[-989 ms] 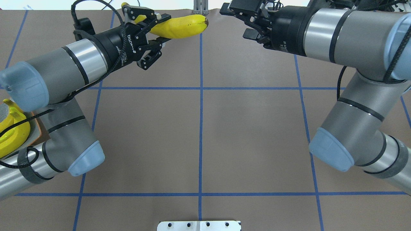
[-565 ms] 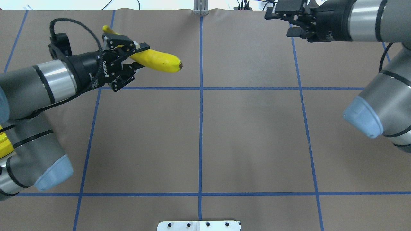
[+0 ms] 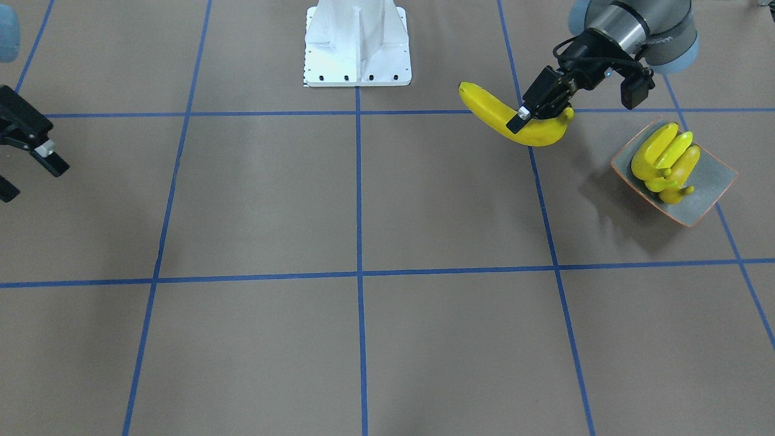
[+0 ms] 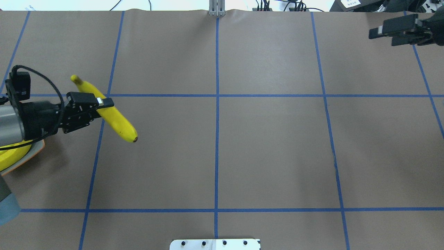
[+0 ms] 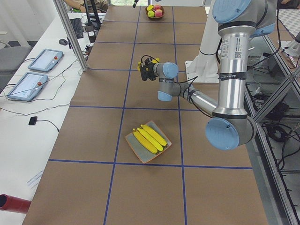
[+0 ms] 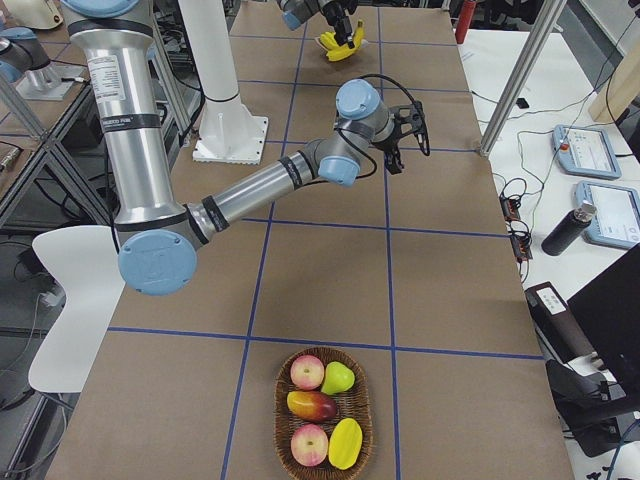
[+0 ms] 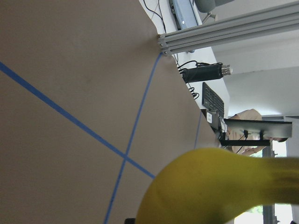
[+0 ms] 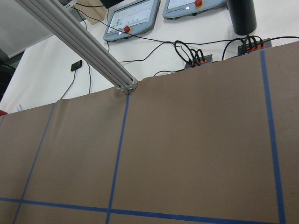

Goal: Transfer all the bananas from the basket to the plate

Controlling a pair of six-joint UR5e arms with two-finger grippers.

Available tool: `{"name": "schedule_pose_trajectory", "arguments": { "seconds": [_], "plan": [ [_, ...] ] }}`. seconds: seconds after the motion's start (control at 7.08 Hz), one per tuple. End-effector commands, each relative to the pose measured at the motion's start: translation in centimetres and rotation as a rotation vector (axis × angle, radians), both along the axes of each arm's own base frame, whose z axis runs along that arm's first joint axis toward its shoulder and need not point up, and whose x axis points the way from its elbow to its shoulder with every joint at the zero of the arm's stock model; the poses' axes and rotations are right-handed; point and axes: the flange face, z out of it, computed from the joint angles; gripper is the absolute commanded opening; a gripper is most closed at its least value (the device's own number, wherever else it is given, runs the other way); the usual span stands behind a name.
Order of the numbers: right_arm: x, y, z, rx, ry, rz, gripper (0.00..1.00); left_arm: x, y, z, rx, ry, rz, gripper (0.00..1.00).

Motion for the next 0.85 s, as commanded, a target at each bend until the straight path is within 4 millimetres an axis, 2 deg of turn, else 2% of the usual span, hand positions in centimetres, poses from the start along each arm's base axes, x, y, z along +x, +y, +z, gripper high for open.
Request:
{"name": "schedule_pose_trajectory", "arguments": {
  "seconds": [0.0, 0.14, 0.28, 0.42, 0.71],
  "plan": [
    [6.7, 1.1, 7.6, 0.064, 0.097, -0.059, 1.00, -2.6, 2.6, 5.8, 0.206, -0.204, 0.124, 0.00],
    [8.8, 1.3, 10.9, 0.097, 0.138, -0.084, 1.00, -3.9, 2.0, 8.6, 0.297, -0.283, 0.193, 0.00],
    [11.0, 1.7, 14.4, 0.124, 0.191, -0.090, 1.00, -5.9, 1.0, 10.9, 0.382, -0.338, 0.254, 0.00],
    [12.6, 2.8, 17.0, 0.142, 0.231, -0.099, 1.00, -8.4, 0.1, 13.6, 0.438, -0.377, 0.304, 0.00],
    [13.2, 3.4, 19.5, 0.156, 0.263, -0.122, 1.00, -13.5, -1.7, 18.3, 0.498, -0.433, 0.342, 0.00]
  ]
}}
